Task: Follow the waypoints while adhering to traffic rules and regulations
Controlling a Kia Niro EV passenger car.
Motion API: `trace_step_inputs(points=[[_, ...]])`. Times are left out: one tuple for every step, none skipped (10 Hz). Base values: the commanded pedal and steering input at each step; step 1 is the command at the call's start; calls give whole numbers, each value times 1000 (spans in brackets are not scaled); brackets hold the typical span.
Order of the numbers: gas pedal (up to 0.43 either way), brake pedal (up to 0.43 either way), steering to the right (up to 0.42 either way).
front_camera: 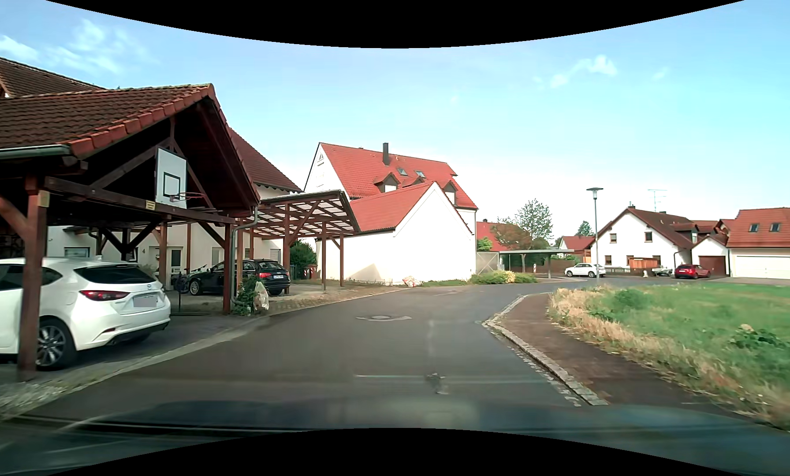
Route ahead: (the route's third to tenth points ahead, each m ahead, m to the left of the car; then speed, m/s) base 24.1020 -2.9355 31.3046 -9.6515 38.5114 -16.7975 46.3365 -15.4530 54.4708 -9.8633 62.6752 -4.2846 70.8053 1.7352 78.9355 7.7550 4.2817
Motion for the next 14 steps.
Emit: trace_step_inputs(points=[[47,0,2],[47,0,2],[47,0,3],[47,0,6],[47,0,16],[47,0,31],[47,0,40],[47,0,48],[47,0,51],[47,0,53],[47,0,57],[47,0,59],[47,0,60],[47,0,63]])
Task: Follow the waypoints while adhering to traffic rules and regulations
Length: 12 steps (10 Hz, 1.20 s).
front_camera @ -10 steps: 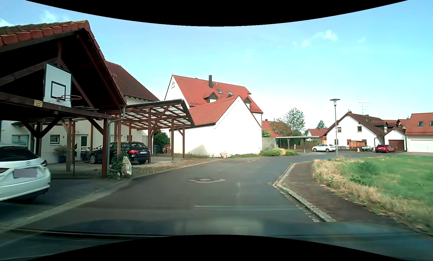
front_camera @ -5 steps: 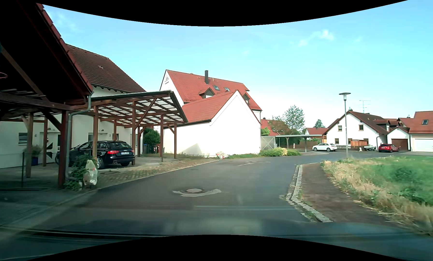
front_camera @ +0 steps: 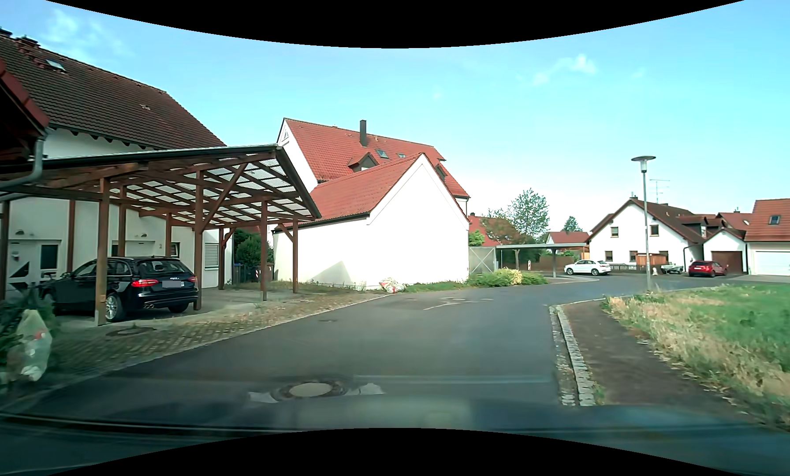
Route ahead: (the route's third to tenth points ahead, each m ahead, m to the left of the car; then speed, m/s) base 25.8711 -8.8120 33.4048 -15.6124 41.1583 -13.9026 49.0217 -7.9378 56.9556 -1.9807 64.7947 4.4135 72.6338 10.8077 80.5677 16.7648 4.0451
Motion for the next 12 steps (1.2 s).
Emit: trace_step_inputs(points=[[47,0,70],[47,0,78],[47,0,87],[47,0,96],[47,0,98],[47,0,97],[47,0,99],[47,0,106],[47,0,120],[47,0,129],[47,0,131],[47,0,141]])
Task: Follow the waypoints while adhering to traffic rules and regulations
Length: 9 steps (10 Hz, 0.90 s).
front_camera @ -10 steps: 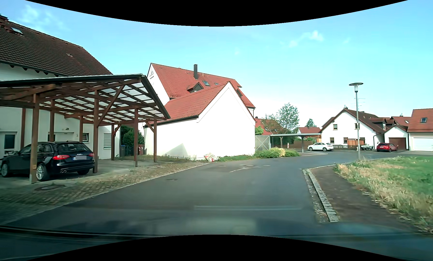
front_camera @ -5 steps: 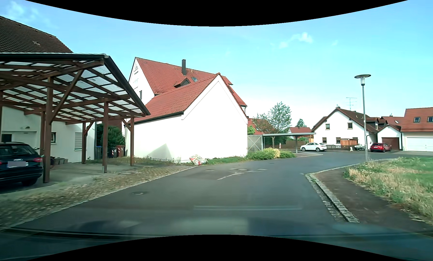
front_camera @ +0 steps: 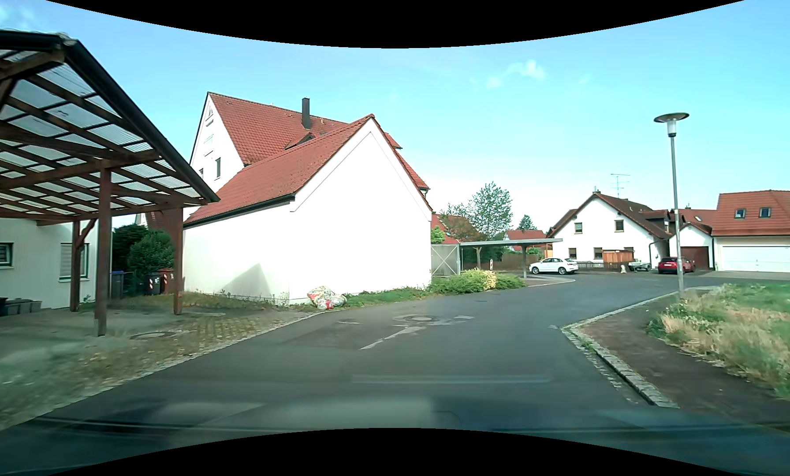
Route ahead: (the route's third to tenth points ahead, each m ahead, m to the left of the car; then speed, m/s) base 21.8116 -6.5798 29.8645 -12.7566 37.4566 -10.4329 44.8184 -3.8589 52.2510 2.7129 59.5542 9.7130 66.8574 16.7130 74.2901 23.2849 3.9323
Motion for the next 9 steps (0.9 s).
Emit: trace_step_inputs(points=[[47,0,143],[47,0,135],[47,0,133],[47,0,145],[47,0,155],[47,0,155],[47,0,155],[47,0,160],[39,0,169]])
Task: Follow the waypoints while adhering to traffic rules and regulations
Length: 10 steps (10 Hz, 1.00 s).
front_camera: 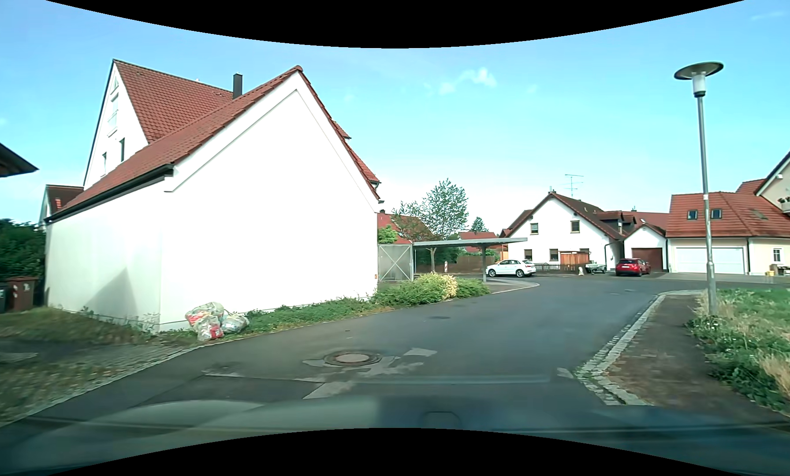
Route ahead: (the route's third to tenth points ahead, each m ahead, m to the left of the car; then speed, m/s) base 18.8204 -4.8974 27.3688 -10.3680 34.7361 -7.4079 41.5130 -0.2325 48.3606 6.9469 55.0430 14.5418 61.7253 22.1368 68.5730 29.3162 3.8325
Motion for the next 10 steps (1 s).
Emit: trace_step_inputs(points=[[28,0,170],[28,0,169],[8,0,164],[8,0,162],[8,0,165],[8,0,172],[8,0,183],[8,0,197],[8,0,206],[8,0,216]])
